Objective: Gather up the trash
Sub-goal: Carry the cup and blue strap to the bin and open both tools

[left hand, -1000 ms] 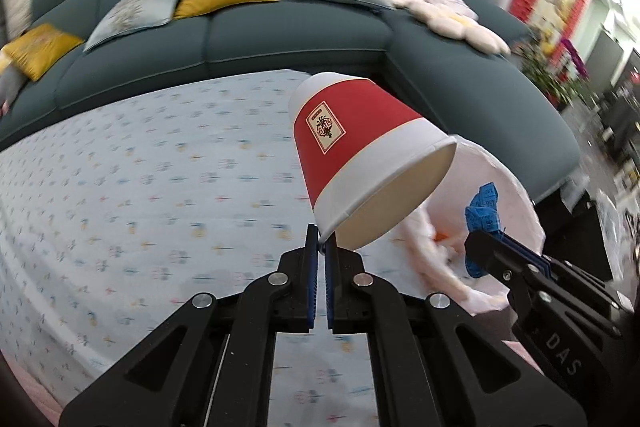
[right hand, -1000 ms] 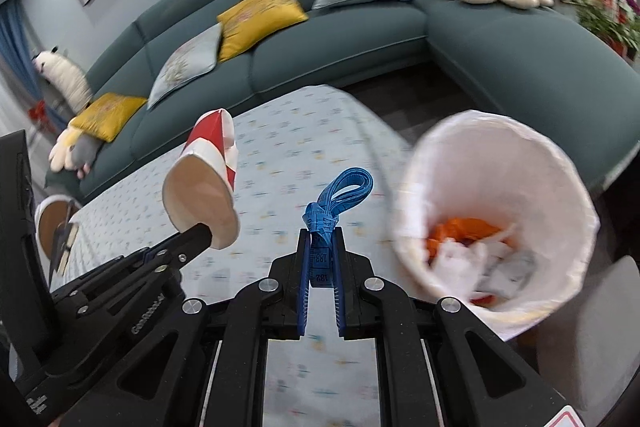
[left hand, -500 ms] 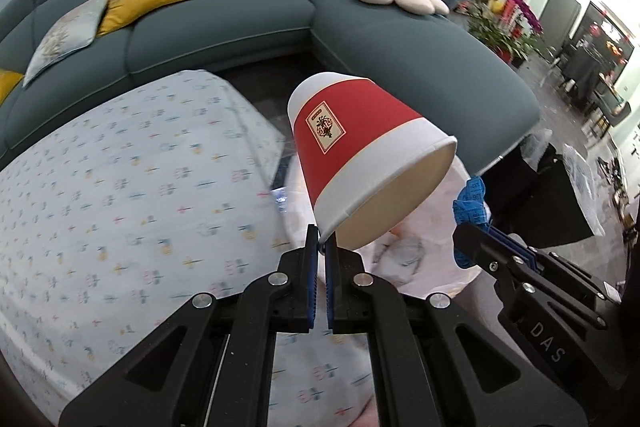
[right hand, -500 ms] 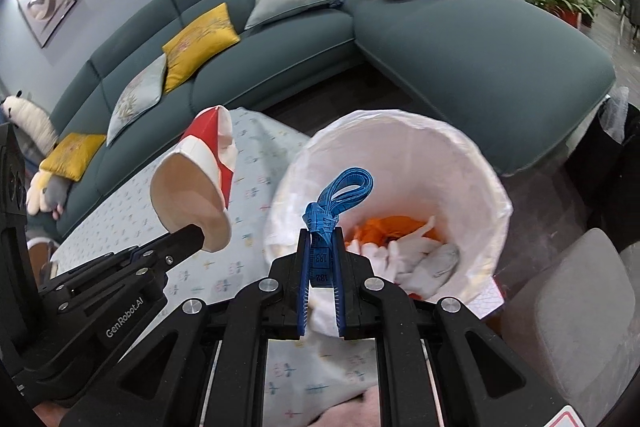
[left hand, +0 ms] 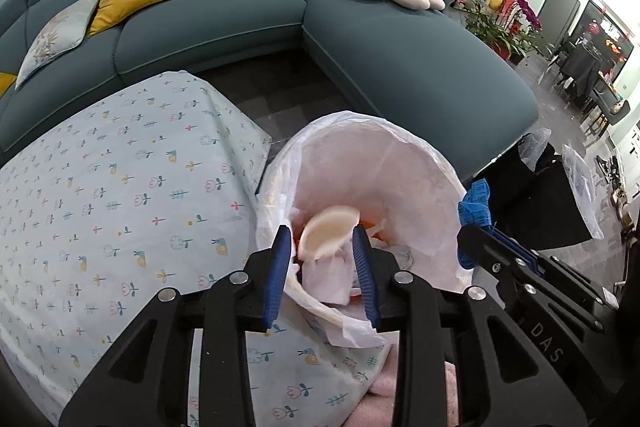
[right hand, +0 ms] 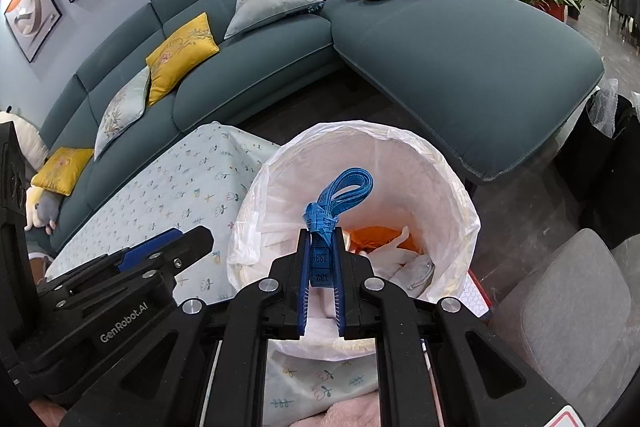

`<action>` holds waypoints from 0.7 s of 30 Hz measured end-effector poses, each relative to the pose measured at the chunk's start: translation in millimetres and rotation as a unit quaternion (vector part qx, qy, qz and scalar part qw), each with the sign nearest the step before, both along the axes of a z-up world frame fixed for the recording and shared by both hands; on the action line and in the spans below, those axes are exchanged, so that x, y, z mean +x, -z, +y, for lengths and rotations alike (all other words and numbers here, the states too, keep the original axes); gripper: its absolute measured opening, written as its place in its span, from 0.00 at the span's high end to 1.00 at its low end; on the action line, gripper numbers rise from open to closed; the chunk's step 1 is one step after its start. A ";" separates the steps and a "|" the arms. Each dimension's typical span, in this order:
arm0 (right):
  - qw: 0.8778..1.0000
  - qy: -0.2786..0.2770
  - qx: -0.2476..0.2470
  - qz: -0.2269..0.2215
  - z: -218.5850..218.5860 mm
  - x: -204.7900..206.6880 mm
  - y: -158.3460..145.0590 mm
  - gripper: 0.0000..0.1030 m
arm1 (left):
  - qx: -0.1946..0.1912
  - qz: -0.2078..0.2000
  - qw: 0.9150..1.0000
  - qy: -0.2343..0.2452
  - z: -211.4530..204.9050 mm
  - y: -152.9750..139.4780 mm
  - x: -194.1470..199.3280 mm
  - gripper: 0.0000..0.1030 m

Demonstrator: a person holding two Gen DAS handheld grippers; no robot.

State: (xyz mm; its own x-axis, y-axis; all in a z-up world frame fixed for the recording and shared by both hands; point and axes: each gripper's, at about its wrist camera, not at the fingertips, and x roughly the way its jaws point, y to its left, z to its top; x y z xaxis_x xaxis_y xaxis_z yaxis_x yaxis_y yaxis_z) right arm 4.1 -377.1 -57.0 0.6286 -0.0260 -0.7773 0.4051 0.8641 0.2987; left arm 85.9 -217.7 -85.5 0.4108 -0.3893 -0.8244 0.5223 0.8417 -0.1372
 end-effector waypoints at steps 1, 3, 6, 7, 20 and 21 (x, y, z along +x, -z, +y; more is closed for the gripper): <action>1.000 -0.002 0.000 0.000 0.5 0.8 0.3 0.91 | 0.000 0.000 1.000 -0.003 2.5 -0.3 0.7 0.70; 1.000 -0.006 0.002 0.000 3.7 3.4 0.0 0.90 | 0.000 0.001 1.000 -0.009 7.6 -0.3 2.0 0.70; 1.000 -0.012 0.000 0.001 8.4 8.0 -1.1 0.88 | 0.002 -0.001 1.000 -0.018 14.7 -1.3 2.9 0.64; 1.000 -0.012 -0.002 0.000 10.2 9.6 -1.9 0.86 | 0.003 -0.004 1.000 -0.022 17.9 -1.9 2.8 0.60; 0.999 -0.030 -0.031 -0.010 27.5 12.8 -23.1 0.63 | 0.004 -0.015 0.999 -0.045 42.3 -11.4 0.9 0.59; 0.999 -0.032 -0.037 -0.009 29.4 11.6 -24.7 0.63 | 0.003 -0.017 0.999 -0.046 43.8 -12.6 0.2 0.58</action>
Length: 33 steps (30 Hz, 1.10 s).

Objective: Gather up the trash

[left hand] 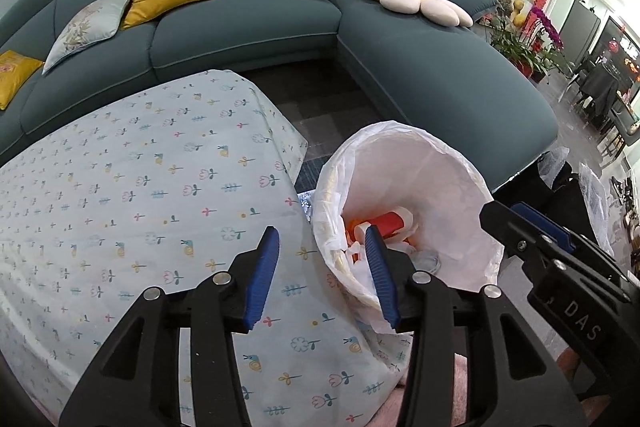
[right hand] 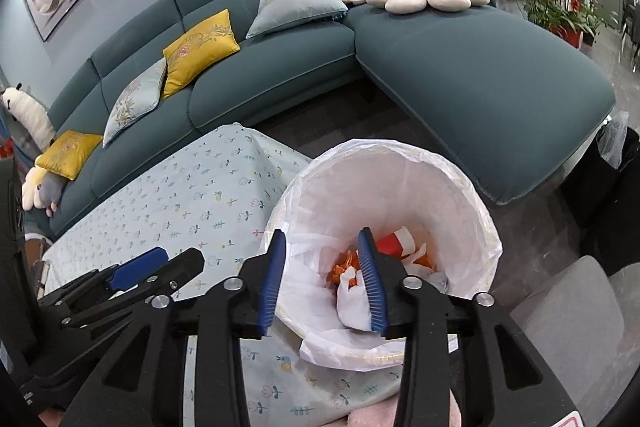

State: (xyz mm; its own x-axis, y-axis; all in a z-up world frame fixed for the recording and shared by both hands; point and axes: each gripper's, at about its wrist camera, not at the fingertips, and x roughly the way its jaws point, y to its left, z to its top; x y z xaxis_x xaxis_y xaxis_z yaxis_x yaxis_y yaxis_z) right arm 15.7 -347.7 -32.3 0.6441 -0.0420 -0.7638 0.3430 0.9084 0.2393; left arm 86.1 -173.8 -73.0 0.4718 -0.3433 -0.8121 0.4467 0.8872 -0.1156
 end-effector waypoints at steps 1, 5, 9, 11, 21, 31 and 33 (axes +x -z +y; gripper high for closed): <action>1.000 -0.002 -0.005 0.002 1.5 -0.6 -1.2 0.63 | 0.002 -0.004 1.000 -0.002 2.1 -2.0 -1.8 0.58; 1.000 -0.009 -0.024 0.003 8.5 -6.1 -7.3 0.52 | 0.006 -0.017 1.000 -0.009 10.3 -7.8 -7.1 0.52; 0.999 -0.013 -0.042 0.000 15.0 -14.4 -15.4 0.38 | 0.011 -0.023 1.000 -0.016 20.1 -11.1 -13.0 0.51; 0.999 -0.010 -0.045 0.000 16.6 -18.0 -16.7 0.35 | 0.014 -0.025 0.999 -0.020 22.9 -11.9 -15.3 0.51; 0.997 -0.005 -0.075 0.007 25.7 -31.2 -18.7 0.24 | 0.018 -0.032 0.999 -0.035 34.0 -14.2 -30.7 0.41; 0.997 -0.012 -0.080 0.013 30.0 -37.8 -15.2 0.16 | 0.025 -0.033 0.998 -0.050 42.3 -10.0 -37.4 0.31; 0.997 -0.015 -0.076 0.012 30.7 -38.4 -14.9 0.09 | 0.026 -0.032 0.998 -0.052 43.9 -9.9 -37.5 0.31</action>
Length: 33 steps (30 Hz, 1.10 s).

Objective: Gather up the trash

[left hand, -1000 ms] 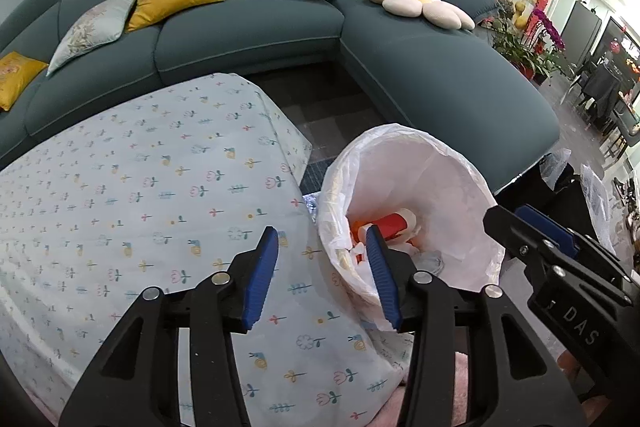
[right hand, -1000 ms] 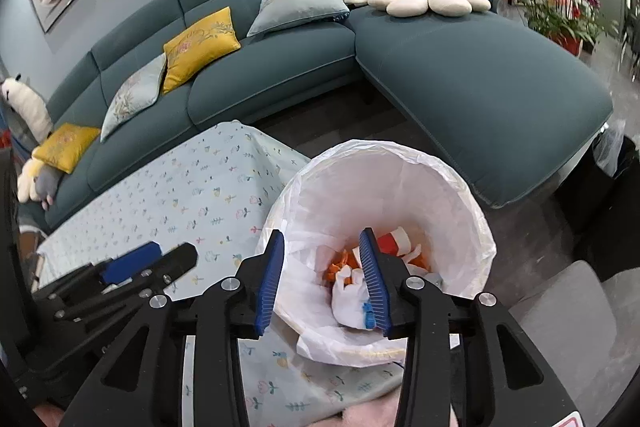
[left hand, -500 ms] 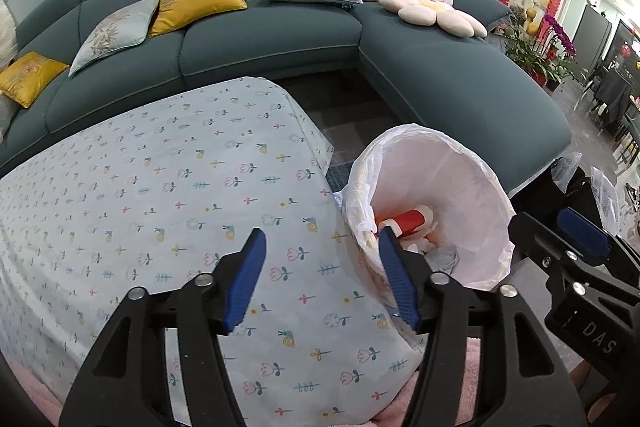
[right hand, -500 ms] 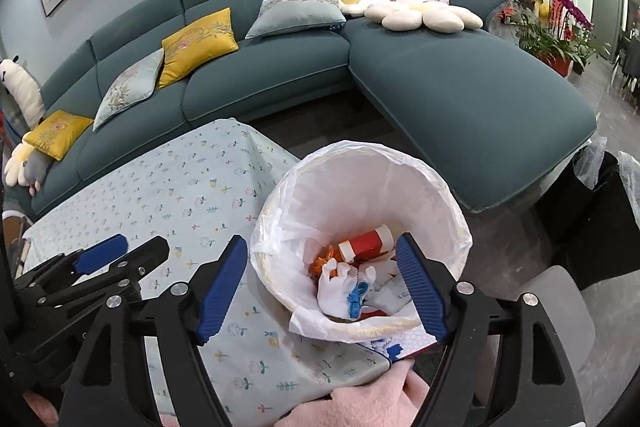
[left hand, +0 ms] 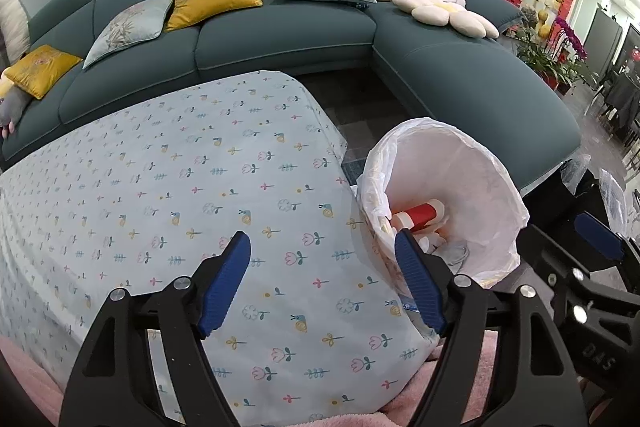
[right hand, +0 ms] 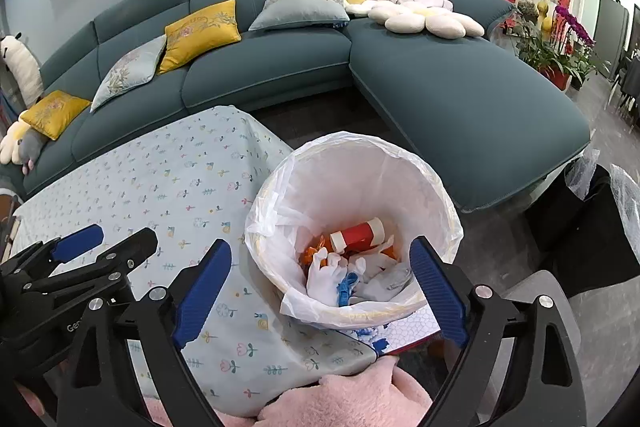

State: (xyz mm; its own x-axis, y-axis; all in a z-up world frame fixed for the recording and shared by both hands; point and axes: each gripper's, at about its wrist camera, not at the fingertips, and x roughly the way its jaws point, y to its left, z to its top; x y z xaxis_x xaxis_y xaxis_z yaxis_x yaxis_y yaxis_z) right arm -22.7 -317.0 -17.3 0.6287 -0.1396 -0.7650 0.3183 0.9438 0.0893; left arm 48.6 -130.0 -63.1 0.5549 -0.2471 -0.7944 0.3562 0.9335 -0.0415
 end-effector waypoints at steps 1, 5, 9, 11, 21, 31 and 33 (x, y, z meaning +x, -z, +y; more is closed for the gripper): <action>1.000 -0.001 0.001 -0.001 0.8 -0.4 0.5 0.07 | 0.000 0.000 1.000 -0.001 0.8 -0.1 0.2 0.30; 1.000 -0.010 -0.009 -0.007 3.2 -3.2 0.5 0.07 | 0.001 -0.003 1.000 -0.006 2.1 -0.5 -1.0 0.21; 1.000 -0.007 -0.016 -0.001 3.8 -4.6 2.7 0.07 | 0.005 -0.004 1.000 -0.006 1.1 0.7 -2.8 0.18; 1.000 -0.005 -0.018 -0.001 2.8 -5.4 3.0 0.07 | 0.005 -0.004 1.000 -0.006 1.3 1.1 -3.0 0.17; 0.999 -0.003 -0.035 0.006 3.4 -9.4 6.5 0.07 | 0.008 -0.007 1.000 -0.013 3.6 3.5 -5.4 0.11; 0.999 0.003 -0.034 0.005 3.6 -12.6 10.8 0.07 | 0.012 -0.008 1.000 -0.015 3.4 3.7 -5.7 0.10; 0.999 0.003 -0.036 0.007 3.7 -12.7 11.9 0.07 | 0.014 -0.009 1.000 -0.014 2.3 4.0 -6.4 0.10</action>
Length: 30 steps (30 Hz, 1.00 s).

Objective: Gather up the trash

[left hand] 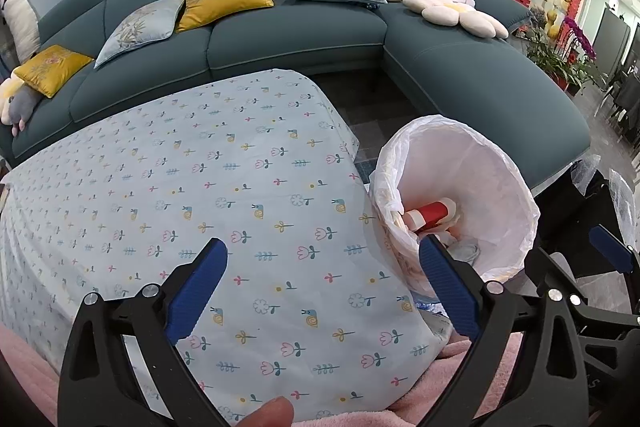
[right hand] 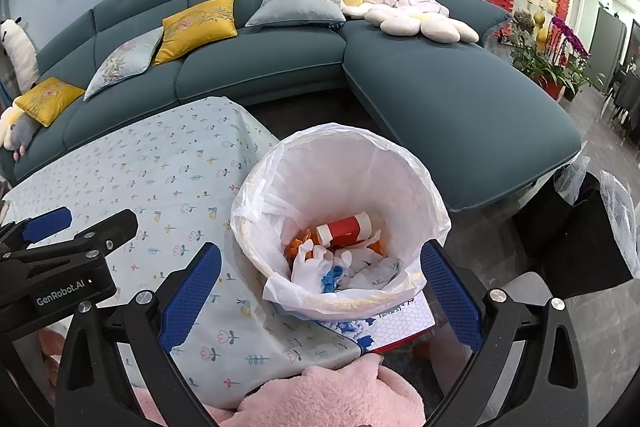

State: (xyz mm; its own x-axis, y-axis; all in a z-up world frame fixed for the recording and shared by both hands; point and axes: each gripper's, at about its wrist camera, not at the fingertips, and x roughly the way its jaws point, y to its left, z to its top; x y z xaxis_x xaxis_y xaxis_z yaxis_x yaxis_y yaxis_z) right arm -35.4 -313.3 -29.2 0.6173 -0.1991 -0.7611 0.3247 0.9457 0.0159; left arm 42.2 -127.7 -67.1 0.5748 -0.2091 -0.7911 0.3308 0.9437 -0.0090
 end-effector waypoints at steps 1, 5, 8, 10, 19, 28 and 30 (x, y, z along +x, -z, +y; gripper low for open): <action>1.000 -0.001 -0.001 0.001 0.3 -0.1 0.5 0.07 | 0.001 -0.001 1.000 0.001 0.0 0.1 -0.4 0.10; 1.000 0.000 -0.002 0.002 0.8 -0.4 2.3 0.07 | 0.006 -0.003 1.000 0.005 -2.4 1.7 -2.6 0.10; 1.000 0.003 -0.001 0.001 0.6 -0.8 3.0 0.07 | 0.007 -0.001 1.000 0.006 -2.9 2.6 -2.6 0.10; 1.000 0.005 -0.002 0.001 0.7 -1.1 3.7 0.07 | 0.006 -0.001 1.000 0.005 -2.6 3.0 -2.8 0.10; 1.000 0.009 -0.001 0.005 -2.9 -3.8 7.8 0.07 | 0.007 0.000 1.000 0.005 -2.7 4.0 -2.7 0.10; 1.000 0.011 -0.002 0.008 -4.7 -5.7 11.9 0.07 | 0.006 0.001 1.000 0.004 -2.5 6.5 -3.3 0.10; 1.000 0.010 -0.002 0.007 -4.8 -6.0 11.9 0.07 | 0.005 0.001 1.000 0.004 -2.2 7.1 -3.5 0.10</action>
State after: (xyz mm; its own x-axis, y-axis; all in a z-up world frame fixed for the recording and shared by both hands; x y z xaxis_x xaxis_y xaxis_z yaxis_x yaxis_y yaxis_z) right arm -41.4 -318.1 -41.1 0.6015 -0.2155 -0.7693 0.3446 0.9387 0.0065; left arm 38.7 -129.9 -74.2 0.5710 -0.2058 -0.7947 0.3389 0.9408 -0.0002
